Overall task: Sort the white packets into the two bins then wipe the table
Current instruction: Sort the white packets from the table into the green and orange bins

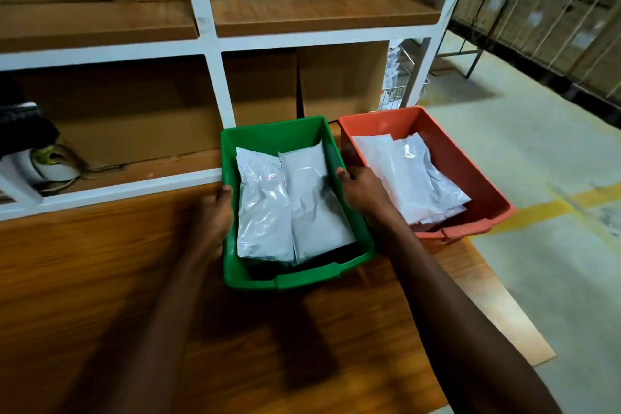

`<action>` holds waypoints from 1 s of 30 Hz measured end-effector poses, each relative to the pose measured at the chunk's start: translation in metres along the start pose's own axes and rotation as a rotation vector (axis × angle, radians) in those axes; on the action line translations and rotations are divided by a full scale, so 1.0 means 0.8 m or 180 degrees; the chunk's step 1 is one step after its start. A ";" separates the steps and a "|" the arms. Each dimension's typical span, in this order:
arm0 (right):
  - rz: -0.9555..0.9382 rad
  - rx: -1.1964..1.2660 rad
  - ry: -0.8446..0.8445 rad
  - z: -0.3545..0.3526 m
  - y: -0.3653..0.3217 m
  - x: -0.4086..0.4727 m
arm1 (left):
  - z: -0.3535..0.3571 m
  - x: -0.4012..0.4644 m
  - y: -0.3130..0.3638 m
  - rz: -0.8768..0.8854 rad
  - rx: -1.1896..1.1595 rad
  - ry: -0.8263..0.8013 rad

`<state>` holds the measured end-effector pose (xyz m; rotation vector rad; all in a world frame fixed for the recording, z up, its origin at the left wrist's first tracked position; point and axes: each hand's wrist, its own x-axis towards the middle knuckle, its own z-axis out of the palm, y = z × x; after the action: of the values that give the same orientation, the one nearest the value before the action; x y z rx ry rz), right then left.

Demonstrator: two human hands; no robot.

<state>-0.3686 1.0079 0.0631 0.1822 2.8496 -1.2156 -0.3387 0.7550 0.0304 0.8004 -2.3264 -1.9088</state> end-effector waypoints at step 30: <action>-0.0730 0.0286 0.1086 -0.033 0.023 -0.070 | 0.050 -0.009 0.009 0.0068 0.0319 -0.0170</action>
<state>-0.3107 1.0345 0.0724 0.0717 3.1807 -1.4867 -0.3488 0.7949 0.0293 0.7377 -2.4686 -1.8406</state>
